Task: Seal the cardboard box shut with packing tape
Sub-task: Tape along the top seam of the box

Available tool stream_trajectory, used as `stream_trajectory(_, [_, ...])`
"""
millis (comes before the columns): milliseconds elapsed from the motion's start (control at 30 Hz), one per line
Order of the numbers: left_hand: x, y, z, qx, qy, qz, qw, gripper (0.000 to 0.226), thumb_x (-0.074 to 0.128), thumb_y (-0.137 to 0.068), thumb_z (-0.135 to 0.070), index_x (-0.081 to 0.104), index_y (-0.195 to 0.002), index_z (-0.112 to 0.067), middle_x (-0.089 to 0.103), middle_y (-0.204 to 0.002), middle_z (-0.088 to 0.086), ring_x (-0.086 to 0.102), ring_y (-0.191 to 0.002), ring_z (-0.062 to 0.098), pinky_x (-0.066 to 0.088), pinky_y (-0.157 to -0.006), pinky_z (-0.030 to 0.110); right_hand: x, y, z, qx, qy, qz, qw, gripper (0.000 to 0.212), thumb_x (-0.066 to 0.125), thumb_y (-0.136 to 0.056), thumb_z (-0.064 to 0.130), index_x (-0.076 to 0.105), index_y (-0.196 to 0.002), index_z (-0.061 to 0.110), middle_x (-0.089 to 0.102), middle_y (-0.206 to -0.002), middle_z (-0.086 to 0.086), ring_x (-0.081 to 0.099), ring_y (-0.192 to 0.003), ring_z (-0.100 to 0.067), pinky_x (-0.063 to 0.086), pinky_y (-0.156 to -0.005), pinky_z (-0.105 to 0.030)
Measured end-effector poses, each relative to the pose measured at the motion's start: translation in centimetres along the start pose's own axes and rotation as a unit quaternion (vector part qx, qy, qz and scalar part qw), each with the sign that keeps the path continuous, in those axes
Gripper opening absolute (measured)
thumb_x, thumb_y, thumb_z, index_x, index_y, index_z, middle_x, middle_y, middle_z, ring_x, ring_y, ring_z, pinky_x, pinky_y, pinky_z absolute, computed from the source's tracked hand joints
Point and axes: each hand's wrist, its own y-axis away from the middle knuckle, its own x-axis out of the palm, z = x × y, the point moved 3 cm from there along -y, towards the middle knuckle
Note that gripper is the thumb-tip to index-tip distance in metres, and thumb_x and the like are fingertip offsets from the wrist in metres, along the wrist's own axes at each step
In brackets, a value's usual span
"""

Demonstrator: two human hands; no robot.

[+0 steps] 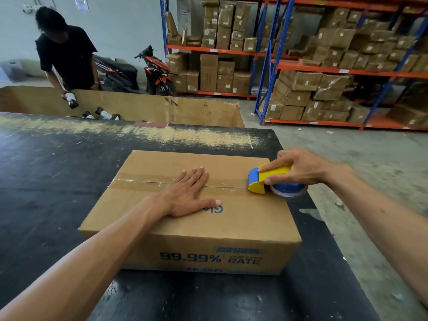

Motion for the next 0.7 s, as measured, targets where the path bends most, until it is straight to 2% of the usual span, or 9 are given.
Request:
stream_trajectory(133, [-0.9, 0.1, -1.2, -0.027, -0.018, 0.012, 0.999, 0.115, 0.014, -0.074, -0.094, -0.013, -0.156, -0.018, -0.021, -0.162, 0.006, -0.017, -0.15, 0.019, -0.007, -0.122, 0.047, -0.1, -0.6, 0.3, -0.006, 0.022, 0.013, 1.0, 0.045, 0.059, -0.069, 0.082, 0.062, -0.11, 0.066, 0.054, -0.094, 0.008, 0.051, -0.085, -0.008, 0.036, -0.069, -0.029])
stream_trajectory(333, [0.1, -2.2, -7.5, 0.008, 0.018, 0.0, 1.0, 0.111, 0.011, -0.074, -0.093, -0.015, -0.156, -0.022, -0.022, -0.162, 0.006, -0.019, -0.15, 0.022, -0.009, -0.121, 0.052, 0.1, -0.1, 0.1, 0.001, 0.006, 0.032, 0.999, 0.039, 0.062, -0.075, 0.077, 0.057, -0.113, 0.07, 0.049, -0.098, 0.011, 0.049, -0.09, -0.008, 0.033, -0.071, -0.027])
stream_trajectory(467, [0.1, -1.8, -5.8, 0.013, 0.013, -0.002, 1.0, 0.105, 0.011, -0.076, -0.091, -0.01, -0.156, -0.027, -0.018, -0.164, 0.001, -0.017, -0.15, 0.017, -0.008, -0.122, 0.049, 0.4, -0.4, 0.9, -0.006, 0.022, 0.023, 0.999, 0.036, 0.058, -0.077, 0.079, 0.052, -0.112, 0.074, 0.048, -0.098, 0.011, 0.048, -0.09, -0.008, 0.032, -0.071, -0.026])
stream_trajectory(600, [-0.1, 0.2, -2.9, 0.017, 0.006, 0.005, 1.0, 0.101, 0.014, -0.078, -0.09, -0.011, -0.156, -0.03, -0.018, -0.164, -0.002, -0.017, -0.15, 0.013, -0.008, -0.122, 0.046, 1.6, -1.4, 3.6, -0.025, 0.081, -0.017, 0.996, 0.048, 0.047, -0.079, 0.086, 0.052, -0.124, 0.07, 0.049, -0.095, 0.013, 0.051, -0.093, -0.01, 0.04, -0.08, -0.035])
stream_trajectory(700, [-1.3, 1.7, -1.1, -0.016, 0.003, 0.02, 1.0, 0.107, 0.016, -0.073, -0.093, -0.006, -0.157, -0.031, -0.012, -0.165, -0.003, -0.01, -0.151, 0.012, -0.003, -0.122, 0.05, 2.3, -2.4, 6.4, -0.041, 0.097, -0.034, 0.994, 0.046, 0.047, -0.082, 0.082, 0.054, -0.125, 0.067, 0.047, -0.09, 0.016, 0.049, -0.094, -0.011, 0.035, -0.078, -0.033])
